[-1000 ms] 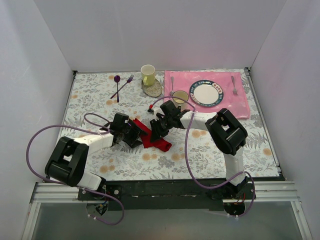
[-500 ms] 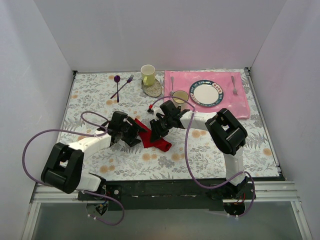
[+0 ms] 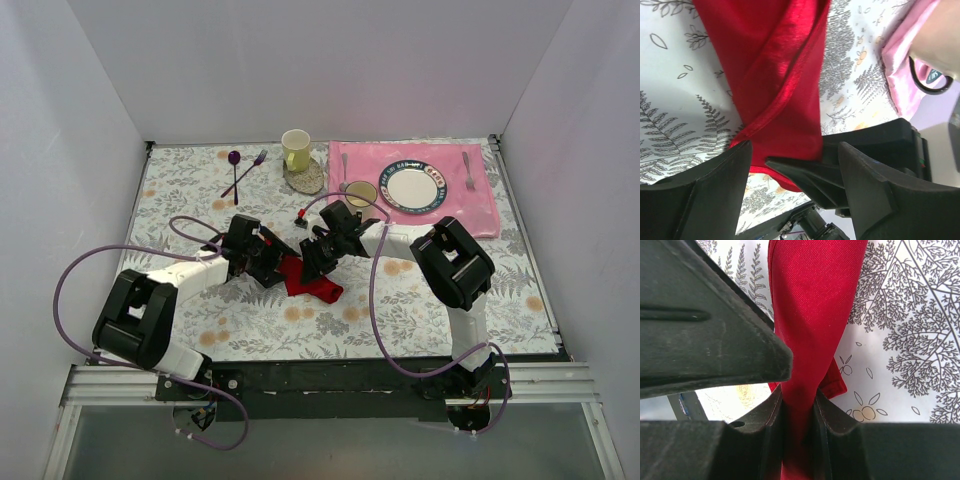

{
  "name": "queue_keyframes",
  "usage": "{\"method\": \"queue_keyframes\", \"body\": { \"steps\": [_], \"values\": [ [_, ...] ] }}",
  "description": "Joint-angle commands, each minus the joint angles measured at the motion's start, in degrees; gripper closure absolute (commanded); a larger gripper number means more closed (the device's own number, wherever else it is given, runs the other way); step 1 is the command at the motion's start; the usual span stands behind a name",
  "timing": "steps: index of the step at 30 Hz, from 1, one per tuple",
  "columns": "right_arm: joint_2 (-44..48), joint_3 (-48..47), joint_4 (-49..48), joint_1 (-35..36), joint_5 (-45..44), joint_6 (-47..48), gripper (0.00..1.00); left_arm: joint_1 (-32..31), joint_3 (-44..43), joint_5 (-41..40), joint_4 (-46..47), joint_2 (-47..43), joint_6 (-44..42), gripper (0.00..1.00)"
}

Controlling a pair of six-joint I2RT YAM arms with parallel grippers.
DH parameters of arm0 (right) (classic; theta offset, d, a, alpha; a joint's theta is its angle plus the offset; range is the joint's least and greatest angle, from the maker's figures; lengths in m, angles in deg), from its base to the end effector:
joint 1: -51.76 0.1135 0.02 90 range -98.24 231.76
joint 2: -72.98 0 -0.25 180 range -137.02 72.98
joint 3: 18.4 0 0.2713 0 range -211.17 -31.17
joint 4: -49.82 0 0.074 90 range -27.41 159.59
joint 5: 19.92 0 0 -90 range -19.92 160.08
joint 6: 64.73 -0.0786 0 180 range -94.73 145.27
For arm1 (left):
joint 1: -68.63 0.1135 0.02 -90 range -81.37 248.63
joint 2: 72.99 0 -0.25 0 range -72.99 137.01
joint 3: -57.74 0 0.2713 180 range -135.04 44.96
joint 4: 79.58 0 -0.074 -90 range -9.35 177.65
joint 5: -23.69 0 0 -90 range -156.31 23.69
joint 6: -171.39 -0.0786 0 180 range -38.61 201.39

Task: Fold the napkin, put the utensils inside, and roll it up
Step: Roll the napkin with the utensil

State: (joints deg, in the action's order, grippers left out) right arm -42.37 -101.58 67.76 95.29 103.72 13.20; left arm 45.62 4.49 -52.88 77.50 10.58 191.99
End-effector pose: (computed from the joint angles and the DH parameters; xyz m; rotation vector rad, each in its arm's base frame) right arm 0.2934 0.3388 0.0880 -0.9673 2.3954 1.1213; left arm 0.2839 -0.1404 0.1044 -1.9393 2.1878 -1.0277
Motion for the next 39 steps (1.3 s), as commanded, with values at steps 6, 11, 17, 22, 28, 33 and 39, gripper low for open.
{"method": "queue_keyframes", "body": {
  "steps": [6, 11, 17, 22, 28, 33, 39],
  "values": [
    [-2.07, 0.28, 4.50, 0.33, -1.66, 1.09, 0.76, -0.20, -0.49, 0.46, -0.05, 1.42, 0.66, 0.29],
    [-2.60, -0.25, 4.94, 0.42, -1.48, 1.09, 0.76, -0.64, -0.31, -0.07, 0.92, 3.97, 0.05, 0.29],
    [-3.39, -0.78, 4.85, 0.42, -0.78, 1.00, 0.76, -1.08, -0.05, -0.77, 2.76, 5.99, -1.27, 0.30],
    [-2.25, -1.39, 6.43, 0.33, -3.05, 1.88, 0.73, -2.48, 0.21, -4.90, 2.33, 6.52, -2.32, 0.44],
    [-0.66, -4.38, 11.08, 1.29, -5.96, 4.51, 0.62, -2.66, 1.01, -7.10, 0.05, 5.20, -4.35, 0.62],
    [0.47, -9.64, 16.70, 3.31, -11.31, 7.93, 0.46, -2.75, 0.30, -7.02, -1.01, 5.29, -5.75, 0.68],
    [5.74, -13.17, 23.04, 7.71, -26.24, 11.28, 0.24, -2.66, -1.45, -4.91, -2.06, 6.69, -7.16, 0.71]
  ]
}}
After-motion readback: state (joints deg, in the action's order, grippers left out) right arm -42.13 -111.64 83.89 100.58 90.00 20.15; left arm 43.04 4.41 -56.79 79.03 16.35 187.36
